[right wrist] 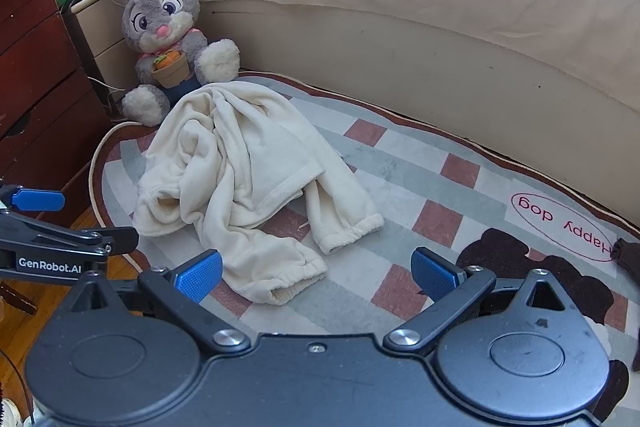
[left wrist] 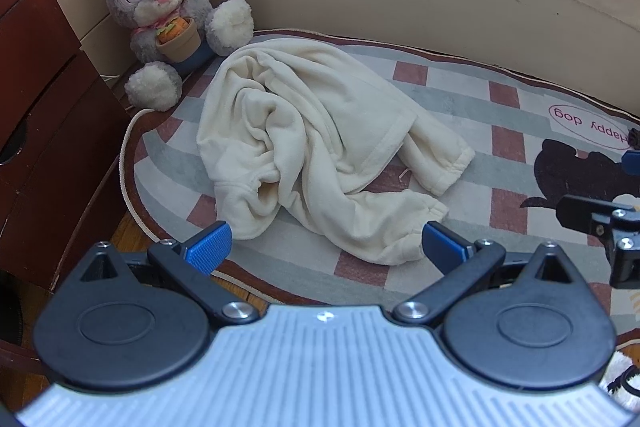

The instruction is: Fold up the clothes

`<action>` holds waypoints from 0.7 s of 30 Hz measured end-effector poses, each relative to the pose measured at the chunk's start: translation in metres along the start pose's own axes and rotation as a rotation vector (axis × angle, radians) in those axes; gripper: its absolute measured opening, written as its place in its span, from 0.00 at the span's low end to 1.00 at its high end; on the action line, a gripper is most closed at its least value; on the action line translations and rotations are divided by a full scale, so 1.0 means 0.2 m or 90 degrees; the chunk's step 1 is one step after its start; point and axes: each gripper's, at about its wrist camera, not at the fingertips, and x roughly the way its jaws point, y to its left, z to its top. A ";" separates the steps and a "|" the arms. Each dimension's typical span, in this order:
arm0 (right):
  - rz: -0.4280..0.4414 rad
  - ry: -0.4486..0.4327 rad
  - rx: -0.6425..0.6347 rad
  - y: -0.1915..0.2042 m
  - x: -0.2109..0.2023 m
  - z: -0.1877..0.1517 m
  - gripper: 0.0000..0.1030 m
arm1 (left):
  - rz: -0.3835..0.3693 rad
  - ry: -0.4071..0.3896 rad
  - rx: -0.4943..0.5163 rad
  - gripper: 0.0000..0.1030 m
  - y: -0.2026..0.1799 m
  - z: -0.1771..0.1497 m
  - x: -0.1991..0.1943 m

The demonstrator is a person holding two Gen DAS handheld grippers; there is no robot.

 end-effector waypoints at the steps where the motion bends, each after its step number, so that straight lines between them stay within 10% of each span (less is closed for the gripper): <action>1: 0.000 0.001 0.000 0.00 0.00 0.00 0.99 | -0.001 0.001 0.000 1.00 0.00 0.00 0.00; 21: 0.002 0.008 0.004 0.01 0.00 0.00 0.99 | 0.001 0.001 0.002 1.00 -0.02 0.00 0.00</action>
